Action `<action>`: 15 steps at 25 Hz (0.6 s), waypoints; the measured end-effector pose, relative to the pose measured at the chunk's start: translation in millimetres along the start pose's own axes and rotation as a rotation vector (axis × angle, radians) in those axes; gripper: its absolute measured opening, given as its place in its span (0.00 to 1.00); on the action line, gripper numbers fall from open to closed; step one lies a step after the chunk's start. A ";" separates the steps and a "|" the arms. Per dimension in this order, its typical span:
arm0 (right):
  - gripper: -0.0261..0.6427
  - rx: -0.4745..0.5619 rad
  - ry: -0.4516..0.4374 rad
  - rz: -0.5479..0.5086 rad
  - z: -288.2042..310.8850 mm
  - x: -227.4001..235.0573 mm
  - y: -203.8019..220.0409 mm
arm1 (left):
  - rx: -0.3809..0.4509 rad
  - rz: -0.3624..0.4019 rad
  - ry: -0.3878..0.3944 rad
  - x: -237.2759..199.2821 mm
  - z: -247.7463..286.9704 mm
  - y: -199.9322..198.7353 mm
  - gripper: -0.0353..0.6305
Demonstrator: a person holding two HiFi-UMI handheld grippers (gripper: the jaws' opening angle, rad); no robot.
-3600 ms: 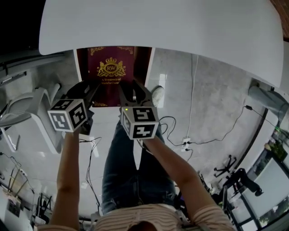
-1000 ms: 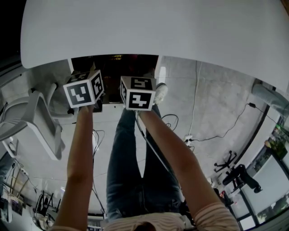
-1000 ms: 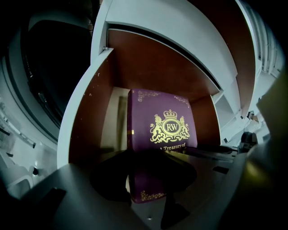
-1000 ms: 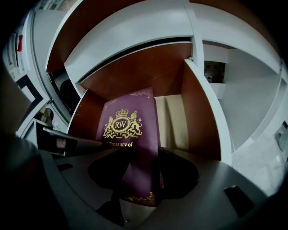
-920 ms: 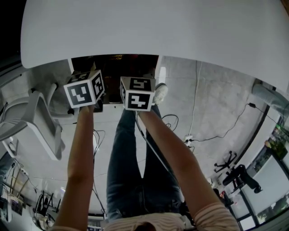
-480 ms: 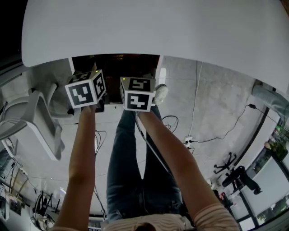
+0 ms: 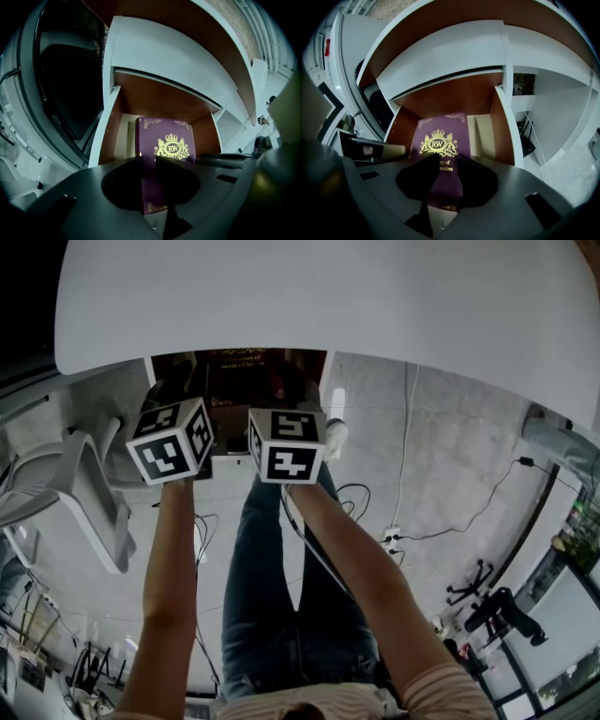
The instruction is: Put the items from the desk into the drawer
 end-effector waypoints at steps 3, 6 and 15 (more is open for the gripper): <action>0.15 0.041 0.001 -0.014 -12.1 -1.2 -13.7 | 0.033 0.002 0.033 6.2 -13.6 -6.3 0.14; 0.09 0.095 -0.020 -0.015 -28.9 -3.0 -32.1 | 0.088 0.000 0.073 15.3 -30.6 -16.8 0.09; 0.06 0.253 -0.098 -0.025 -88.2 -7.2 -72.5 | 0.260 -0.004 0.168 40.7 -95.0 -37.7 0.07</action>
Point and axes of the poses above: the fingertips, and each gripper's own axes: z forward along the fingers, x to its right, y out of its underside, the point moved 5 cm from there along -z, backward along the fingers, and after that the axes turned 12 degrees about -z, right-handed, at the moved point
